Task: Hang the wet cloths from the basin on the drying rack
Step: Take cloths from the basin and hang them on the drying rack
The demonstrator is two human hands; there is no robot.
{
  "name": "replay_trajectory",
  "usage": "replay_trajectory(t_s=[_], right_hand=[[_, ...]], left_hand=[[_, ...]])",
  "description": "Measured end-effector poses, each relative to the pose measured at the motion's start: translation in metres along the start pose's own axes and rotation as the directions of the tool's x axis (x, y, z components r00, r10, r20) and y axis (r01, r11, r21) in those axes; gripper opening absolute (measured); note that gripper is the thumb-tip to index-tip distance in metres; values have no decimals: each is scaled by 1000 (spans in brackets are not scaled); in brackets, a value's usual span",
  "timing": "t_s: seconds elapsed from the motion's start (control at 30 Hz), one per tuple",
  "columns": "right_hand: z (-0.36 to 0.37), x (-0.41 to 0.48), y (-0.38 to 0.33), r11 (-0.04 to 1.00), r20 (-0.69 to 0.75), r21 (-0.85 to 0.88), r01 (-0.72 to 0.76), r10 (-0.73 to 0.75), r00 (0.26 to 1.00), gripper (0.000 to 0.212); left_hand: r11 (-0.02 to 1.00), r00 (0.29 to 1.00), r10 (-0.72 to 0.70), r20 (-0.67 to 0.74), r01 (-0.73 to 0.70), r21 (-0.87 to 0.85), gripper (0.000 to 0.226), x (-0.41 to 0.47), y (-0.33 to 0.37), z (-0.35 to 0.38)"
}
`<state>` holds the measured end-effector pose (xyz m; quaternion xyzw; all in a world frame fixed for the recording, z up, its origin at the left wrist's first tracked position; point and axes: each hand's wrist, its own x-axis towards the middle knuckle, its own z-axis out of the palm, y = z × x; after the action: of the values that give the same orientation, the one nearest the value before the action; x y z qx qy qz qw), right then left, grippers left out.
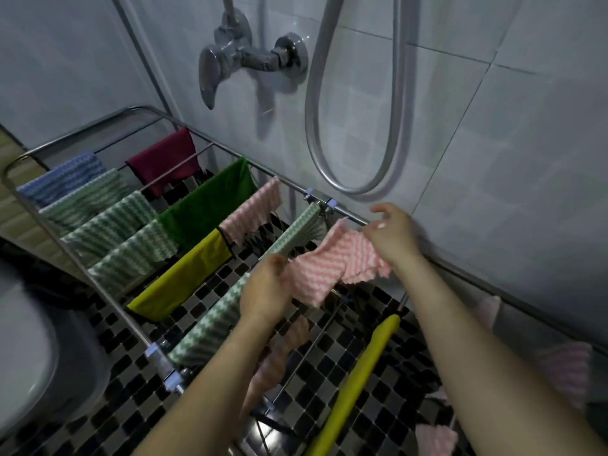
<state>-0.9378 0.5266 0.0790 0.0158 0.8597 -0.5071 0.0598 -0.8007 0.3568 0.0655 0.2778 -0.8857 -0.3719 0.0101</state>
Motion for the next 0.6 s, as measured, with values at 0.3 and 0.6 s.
replay_trajectory(t_s=[0.3,0.6], right_hand=[[-9,-4,34,831,280,-555,-43,235,931,33],[20,5,35,965,155,-74,-252,260,953,34]], left_hand=[[966,965,205,164,-226,122,14,-12,4,32],[937,944,312,111,-325,130,16,-10,8,37]])
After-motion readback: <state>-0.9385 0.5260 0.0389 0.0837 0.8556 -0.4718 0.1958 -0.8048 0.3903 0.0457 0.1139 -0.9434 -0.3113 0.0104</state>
